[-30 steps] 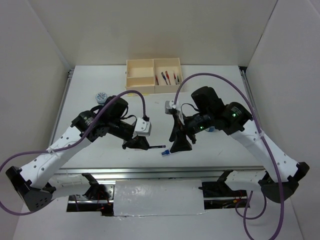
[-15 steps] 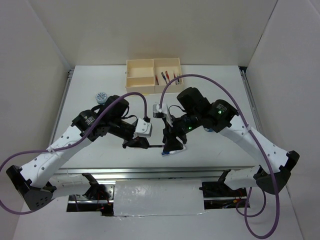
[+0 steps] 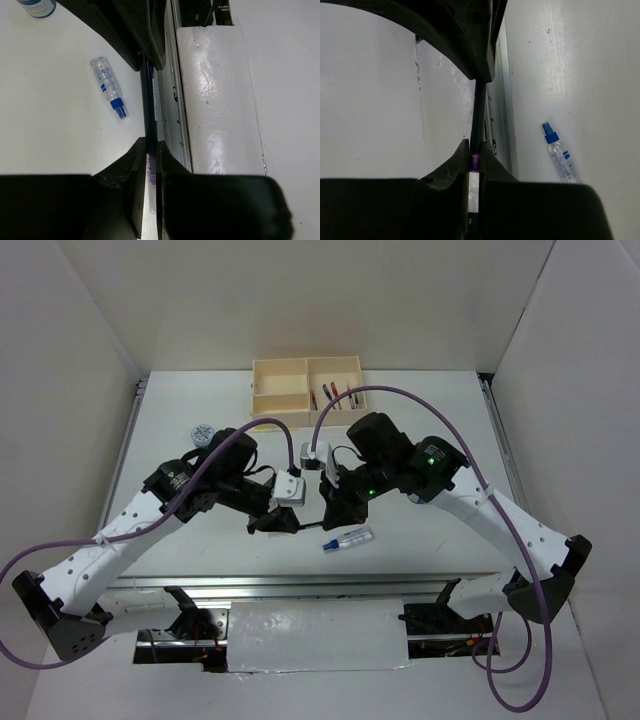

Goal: Sort the stationery into containers
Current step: Place the pen in the storage box.

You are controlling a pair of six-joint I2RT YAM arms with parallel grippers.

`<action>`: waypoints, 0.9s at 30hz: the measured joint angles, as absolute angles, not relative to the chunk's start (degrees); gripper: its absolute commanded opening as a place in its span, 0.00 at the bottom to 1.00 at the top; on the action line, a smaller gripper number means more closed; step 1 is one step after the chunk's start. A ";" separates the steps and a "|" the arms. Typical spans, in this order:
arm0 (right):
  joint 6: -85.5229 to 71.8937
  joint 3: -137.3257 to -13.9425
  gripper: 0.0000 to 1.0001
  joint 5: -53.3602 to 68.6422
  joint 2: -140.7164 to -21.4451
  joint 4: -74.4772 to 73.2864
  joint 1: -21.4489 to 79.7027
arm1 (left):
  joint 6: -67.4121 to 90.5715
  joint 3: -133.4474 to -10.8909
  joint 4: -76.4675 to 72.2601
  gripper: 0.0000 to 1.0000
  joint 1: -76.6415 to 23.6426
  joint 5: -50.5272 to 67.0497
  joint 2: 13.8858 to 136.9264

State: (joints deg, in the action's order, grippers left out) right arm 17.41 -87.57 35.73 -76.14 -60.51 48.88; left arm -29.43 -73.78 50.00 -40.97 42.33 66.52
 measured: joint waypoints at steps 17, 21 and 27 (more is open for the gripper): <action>18.22 -85.65 0.00 27.92 -74.24 -57.08 32.64 | -2.66 -70.67 25.32 0.99 -14.92 22.22 54.39; 12.78 -85.54 0.00 24.93 -77.52 -47.18 24.03 | 7.27 -75.09 23.07 0.99 -0.86 24.05 60.51; 1.13 -90.24 0.00 15.09 -91.29 -27.20 19.14 | 12.45 -76.38 25.43 0.99 6.85 25.19 71.07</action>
